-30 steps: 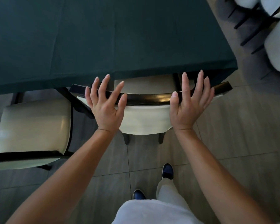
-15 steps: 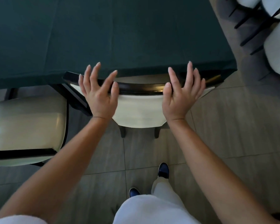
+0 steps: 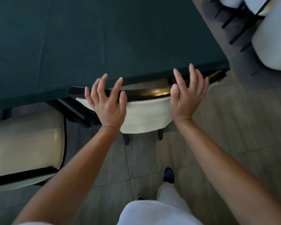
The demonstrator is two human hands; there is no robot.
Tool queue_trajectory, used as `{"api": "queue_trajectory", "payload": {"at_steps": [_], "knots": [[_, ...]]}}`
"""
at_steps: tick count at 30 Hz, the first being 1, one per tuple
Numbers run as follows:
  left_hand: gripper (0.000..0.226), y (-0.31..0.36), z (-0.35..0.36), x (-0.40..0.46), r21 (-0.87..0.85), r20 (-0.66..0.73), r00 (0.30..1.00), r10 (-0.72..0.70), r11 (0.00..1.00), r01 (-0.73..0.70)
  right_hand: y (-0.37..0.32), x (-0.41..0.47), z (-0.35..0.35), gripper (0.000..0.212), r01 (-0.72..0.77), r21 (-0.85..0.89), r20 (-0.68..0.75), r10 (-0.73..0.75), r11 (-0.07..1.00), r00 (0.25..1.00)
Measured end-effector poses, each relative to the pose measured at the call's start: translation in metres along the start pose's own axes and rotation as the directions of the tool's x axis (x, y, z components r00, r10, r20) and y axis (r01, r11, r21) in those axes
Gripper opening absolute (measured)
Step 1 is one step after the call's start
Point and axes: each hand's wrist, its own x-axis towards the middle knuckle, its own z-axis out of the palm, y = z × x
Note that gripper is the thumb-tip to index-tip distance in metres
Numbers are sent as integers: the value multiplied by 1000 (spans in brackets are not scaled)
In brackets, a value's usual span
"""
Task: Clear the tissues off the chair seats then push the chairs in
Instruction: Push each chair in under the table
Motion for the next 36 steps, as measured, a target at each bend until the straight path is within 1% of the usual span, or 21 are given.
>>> {"api": "queue_trajectory", "payload": {"at_steps": [2, 5, 7, 9, 12, 15, 17, 19, 21, 23, 25, 27, 29, 31, 34, 35, 36], "knots": [[37, -16, 2, 7, 14, 9, 1000, 0, 1000, 0, -16, -2, 3, 44, -19, -14, 9, 19, 1000, 1000], [39, -47, 3, 26, 27, 27, 1000, 11, 1000, -12, -49, -1, 14, 39, -36, 36, 15, 36, 999, 999], [38, -56, 2, 31, 53, 44, 999, -5, 999, 2, -60, 0, 22, 36, -51, 65, 28, 49, 997, 998], [36, -42, 6, 29, 70, 37, 998, -58, 996, 55, -47, 3, 24, 37, -28, 65, 35, 25, 998, 999], [35, 5, 16, 19, 50, 3, 990, -144, 988, 144, -7, 17, 23, 40, 21, 40, 19, -22, 999, 1000], [35, 35, 29, 14, 21, -1, 984, -179, 984, 179, 15, 33, 26, 40, 5, 22, 25, -6, 1000, 1000], [35, 38, 33, 16, 10, 12, 982, -186, 983, 186, 18, 39, 25, 40, 6, 10, 37, -6, 1000, 999], [33, 23, 35, 21, 40, 31, 991, -132, 991, 131, 13, 38, 25, 39, 10, 16, 48, -11, 1000, 999], [32, 1, 33, 29, 63, 82, 994, -70, 996, 65, 1, 36, 28, 38, -2, 23, 56, 1, 1000, 998], [37, -21, 25, 40, 95, 144, 990, -16, 995, 2, -16, 34, 33, 37, -7, 36, 59, 5, 999, 998], [39, -31, 22, 52, 115, 228, 973, -28, 993, 1, -25, 35, 40, 35, 8, 42, 69, -11, 999, 998], [39, -23, 25, 60, 146, 265, 959, -103, 987, 66, -24, 44, 48, 34, 4, 54, 58, -7, 999, 998], [38, -4, 27, 59, 181, 257, 956, -138, 979, 92, -11, 52, 50, 35, 15, 45, 49, -18, 999, 999], [42, 18, 30, 56, 197, 316, 938, -144, 977, 83, 18, 59, 51, 39, 61, 19, 86, -62, 998, 994], [49, 48, 36, 74, 166, 480, 871, -104, 986, 26, 57, 93, 51, 47, 129, -59, 155, -119, 990, 981], [50, 53, 38, 81, 164, 507, 857, -90, 986, 6, 62, 102, 51, 49, 130, -68, 184, -115, 989, 976], [51, 54, 41, 85, 165, 509, 857, -76, 986, -11, 64, 104, 51, 49, 113, -76, 197, -96, 991, 976]]}}
